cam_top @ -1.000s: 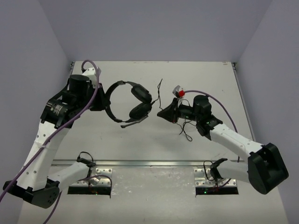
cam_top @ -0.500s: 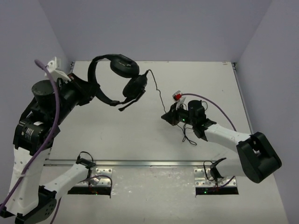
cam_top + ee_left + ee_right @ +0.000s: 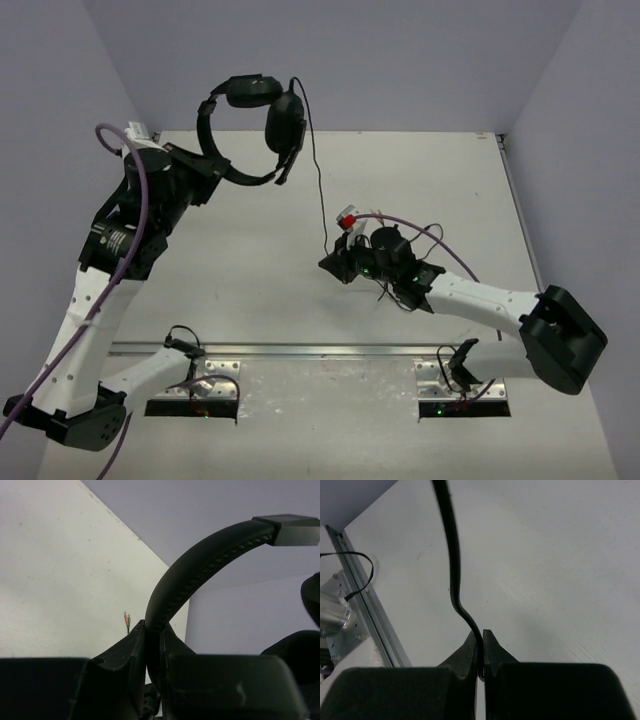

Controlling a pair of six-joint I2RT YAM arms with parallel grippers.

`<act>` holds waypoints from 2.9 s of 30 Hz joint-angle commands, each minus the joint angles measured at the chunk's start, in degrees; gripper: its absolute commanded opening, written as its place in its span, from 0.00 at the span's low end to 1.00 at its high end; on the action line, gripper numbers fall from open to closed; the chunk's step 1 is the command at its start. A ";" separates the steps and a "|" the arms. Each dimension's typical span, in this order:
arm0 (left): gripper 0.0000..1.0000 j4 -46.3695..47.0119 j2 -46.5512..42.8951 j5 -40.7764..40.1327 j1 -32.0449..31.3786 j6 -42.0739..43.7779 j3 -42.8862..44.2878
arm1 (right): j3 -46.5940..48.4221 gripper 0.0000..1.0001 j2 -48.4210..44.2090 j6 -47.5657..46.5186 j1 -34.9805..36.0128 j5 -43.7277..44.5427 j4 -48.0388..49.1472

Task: Wrap the headphones

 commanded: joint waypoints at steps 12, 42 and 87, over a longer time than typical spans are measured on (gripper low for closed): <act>0.00 10.85 -2.43 -7.63 0.22 -14.18 -8.92 | 25.27 0.01 9.65 3.52 8.76 18.78 -16.20; 0.00 14.62 9.61 -38.48 -6.36 -8.39 -18.94 | 54.02 0.01 13.52 -20.84 19.76 -1.25 -45.56; 0.00 6.27 17.09 5.54 -21.75 48.40 -22.36 | 54.82 0.01 8.95 -43.08 -4.50 17.82 -51.45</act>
